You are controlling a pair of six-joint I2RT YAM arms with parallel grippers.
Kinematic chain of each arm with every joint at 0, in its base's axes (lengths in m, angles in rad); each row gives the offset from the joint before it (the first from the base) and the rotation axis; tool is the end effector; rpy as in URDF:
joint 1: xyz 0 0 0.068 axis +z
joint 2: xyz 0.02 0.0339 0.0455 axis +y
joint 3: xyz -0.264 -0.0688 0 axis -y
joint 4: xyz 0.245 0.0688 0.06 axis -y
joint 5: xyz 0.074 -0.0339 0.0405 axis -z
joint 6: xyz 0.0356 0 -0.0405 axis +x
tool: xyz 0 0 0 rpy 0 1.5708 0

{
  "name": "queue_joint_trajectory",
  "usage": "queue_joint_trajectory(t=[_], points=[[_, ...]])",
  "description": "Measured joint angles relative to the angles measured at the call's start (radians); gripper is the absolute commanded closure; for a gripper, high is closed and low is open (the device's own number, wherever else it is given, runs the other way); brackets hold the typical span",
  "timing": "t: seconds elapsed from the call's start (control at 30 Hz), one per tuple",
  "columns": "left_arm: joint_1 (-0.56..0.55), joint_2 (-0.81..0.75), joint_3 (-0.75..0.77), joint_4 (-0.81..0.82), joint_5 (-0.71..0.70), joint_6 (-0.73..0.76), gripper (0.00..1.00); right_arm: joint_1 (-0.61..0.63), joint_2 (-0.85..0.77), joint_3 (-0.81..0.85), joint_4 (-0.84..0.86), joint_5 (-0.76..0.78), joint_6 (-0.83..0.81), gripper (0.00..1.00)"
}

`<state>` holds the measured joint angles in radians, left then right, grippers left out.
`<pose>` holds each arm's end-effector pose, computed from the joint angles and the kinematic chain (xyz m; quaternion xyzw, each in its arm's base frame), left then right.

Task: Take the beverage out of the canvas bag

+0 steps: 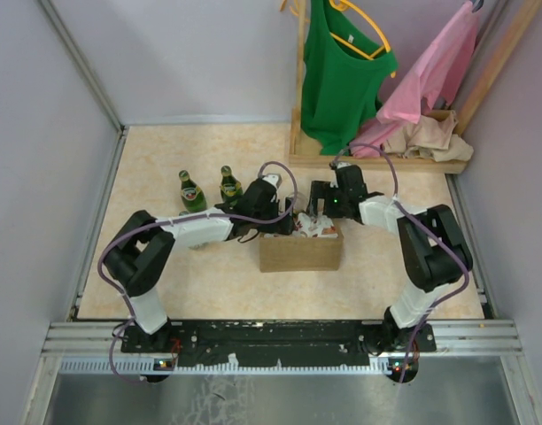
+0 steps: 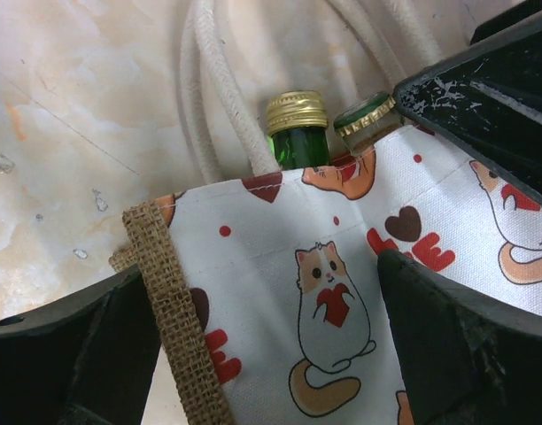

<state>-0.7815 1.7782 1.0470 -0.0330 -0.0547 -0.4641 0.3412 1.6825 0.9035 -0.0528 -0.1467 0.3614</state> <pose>0.2682 -0.2634 0.1771 0.1347 0.9096 -0.2084 0.3333 0.3182 0.1185 0.1657 -0.0171 0.9302 0.1881 0.3147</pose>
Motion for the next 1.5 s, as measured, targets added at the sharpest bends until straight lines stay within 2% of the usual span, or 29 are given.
queue_joint_trajectory(t=[0.17,0.2,0.3,0.33,0.67,0.93,1.2,1.5], points=[[0.005,0.022,0.011,0.005,0.022,-0.008,0.0,0.031,0.046,0.028,0.029,-0.011,-0.034,0.43],[0.006,0.024,0.012,0.005,0.026,-0.008,0.0,0.038,0.056,0.036,0.034,-0.013,-0.044,0.52],[0.011,0.029,0.017,0.005,0.037,-0.008,0.0,0.053,0.089,0.054,0.043,-0.048,-0.048,0.93],[0.012,0.032,0.018,0.007,0.04,-0.008,0.0,0.059,0.096,0.056,0.048,-0.058,-0.053,1.0],[0.016,0.041,0.034,0.003,0.051,0.002,0.0,0.071,0.084,0.075,0.005,-0.055,-0.078,1.0],[0.005,0.027,0.075,-0.012,0.055,0.04,0.0,0.099,-0.114,0.113,-0.116,-0.013,-0.106,1.0],[0.001,-0.114,0.118,-0.061,0.0,0.104,0.0,0.117,-0.254,0.196,-0.159,-0.007,-0.129,1.0],[-0.003,-0.248,0.118,-0.081,-0.011,0.156,0.01,0.115,-0.275,0.197,-0.166,0.012,-0.145,1.0]])
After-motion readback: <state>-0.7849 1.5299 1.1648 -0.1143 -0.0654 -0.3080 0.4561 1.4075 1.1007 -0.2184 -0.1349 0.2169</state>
